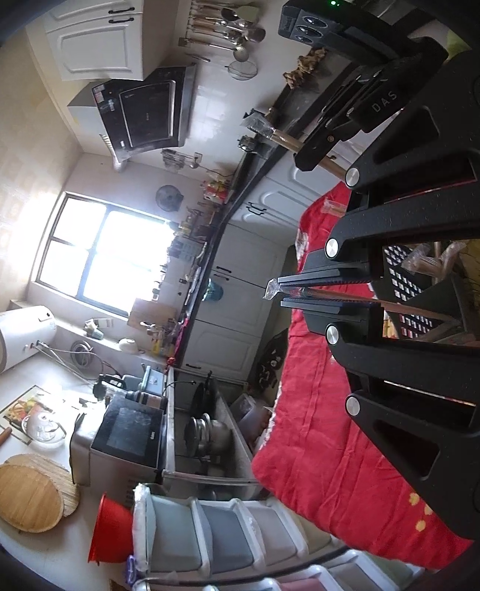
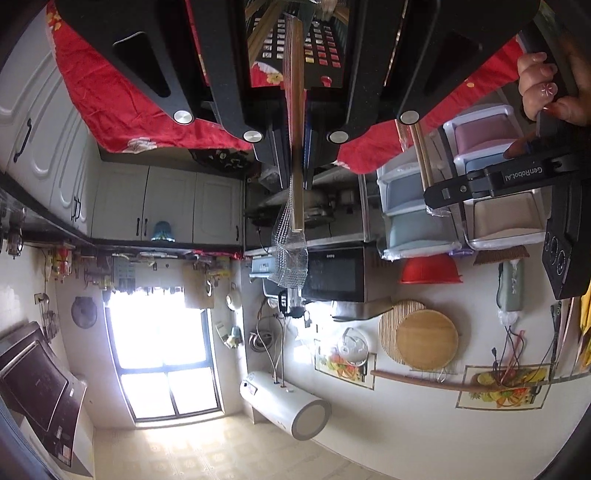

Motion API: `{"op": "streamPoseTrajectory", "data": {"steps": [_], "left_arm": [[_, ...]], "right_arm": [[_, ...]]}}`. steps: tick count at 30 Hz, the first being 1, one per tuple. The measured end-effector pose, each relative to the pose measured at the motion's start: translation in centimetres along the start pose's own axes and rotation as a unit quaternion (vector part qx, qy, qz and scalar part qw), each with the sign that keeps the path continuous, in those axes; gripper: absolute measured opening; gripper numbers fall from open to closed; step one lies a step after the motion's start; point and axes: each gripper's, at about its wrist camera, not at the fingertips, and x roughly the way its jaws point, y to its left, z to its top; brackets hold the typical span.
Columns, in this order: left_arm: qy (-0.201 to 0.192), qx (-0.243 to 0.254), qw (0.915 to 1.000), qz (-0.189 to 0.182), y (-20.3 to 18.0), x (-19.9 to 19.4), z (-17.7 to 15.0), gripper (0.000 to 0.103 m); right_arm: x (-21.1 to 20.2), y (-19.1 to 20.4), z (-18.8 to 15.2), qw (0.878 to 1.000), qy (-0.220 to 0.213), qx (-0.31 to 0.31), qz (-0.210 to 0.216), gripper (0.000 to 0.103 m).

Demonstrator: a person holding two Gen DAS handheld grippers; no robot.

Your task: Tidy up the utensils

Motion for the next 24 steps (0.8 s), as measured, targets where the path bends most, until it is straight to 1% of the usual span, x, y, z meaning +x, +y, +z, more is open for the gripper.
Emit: {"op": "streamPoseTrajectory", "data": {"steps": [3, 5, 7, 10, 11, 12, 13, 14, 16, 17, 18, 19, 21, 23, 24], "left_arm": [[0.012, -0.001, 0.9999, 0.002, 0.1, 0.4, -0.4, 0.003], [0.017, -0.001, 0.9998, 0.005, 0.2, 0.4, -0.7, 0.005], [0.024, -0.001, 0.9997, 0.009, 0.3, 0.4, -1.0, 0.015], [0.027, -0.003, 0.9996, 0.010, 0.5, 0.1, -1.2, 0.023], [0.028, -0.004, 0.9995, 0.012, 0.6, -0.1, -1.3, 0.026], [0.030, -0.006, 0.9994, 0.014, 0.7, -0.2, -1.3, 0.034], [0.031, -0.009, 0.9994, 0.015, 0.8, -0.5, -1.3, 0.042], [0.032, -0.012, 0.9993, 0.016, 0.8, -0.7, -1.3, 0.044], [0.033, -0.014, 0.9992, 0.017, 0.9, -1.3, -1.4, 0.053], [0.033, -0.014, 0.9992, 0.018, 0.9, -1.6, -1.4, 0.056], [0.033, -0.014, 0.9992, 0.019, 0.9, -1.9, -1.5, 0.065], [0.032, -0.017, 0.9992, 0.020, 0.9, -2.3, -1.5, 0.071], [0.033, -0.020, 0.9991, 0.017, 1.0, -2.9, -1.6, 0.076], [0.035, -0.021, 0.9990, 0.019, 0.9, -3.4, -1.7, 0.082], [0.036, -0.020, 0.9990, 0.021, 0.9, -3.7, -1.9, 0.086]], "right_arm": [[0.4, 0.2, -0.6, 1.000, 0.013, 0.001, -0.002, 0.010], [0.4, 0.2, -0.9, 1.000, 0.021, 0.002, -0.005, 0.024], [0.3, 0.3, -1.1, 1.000, 0.023, 0.004, -0.008, 0.030], [-0.2, 0.4, -1.2, 1.000, 0.022, 0.003, -0.010, 0.040], [-0.4, 0.4, -1.2, 1.000, 0.021, 0.004, -0.010, 0.040], [-0.8, 0.4, -1.2, 1.000, 0.021, 0.005, -0.010, 0.041], [-1.0, 0.5, -1.2, 1.000, 0.021, 0.004, -0.010, 0.045], [-1.2, 0.4, -1.2, 1.000, 0.021, 0.003, -0.011, 0.049], [-2.0, 0.6, -1.1, 1.000, 0.019, -0.003, -0.013, 0.052], [-2.2, 0.6, -1.1, 1.000, 0.018, -0.005, -0.013, 0.055], [-2.7, 0.8, -1.1, 1.000, 0.016, -0.009, -0.012, 0.057], [-3.1, 0.9, -1.1, 1.000, 0.016, -0.012, -0.014, 0.061], [-3.9, 1.1, -1.2, 1.000, 0.014, -0.014, -0.017, 0.065], [-4.6, 1.2, -1.2, 1.000, 0.012, -0.016, -0.020, 0.072], [-5.1, 1.3, -1.3, 1.000, 0.011, -0.017, -0.021, 0.073]]}}
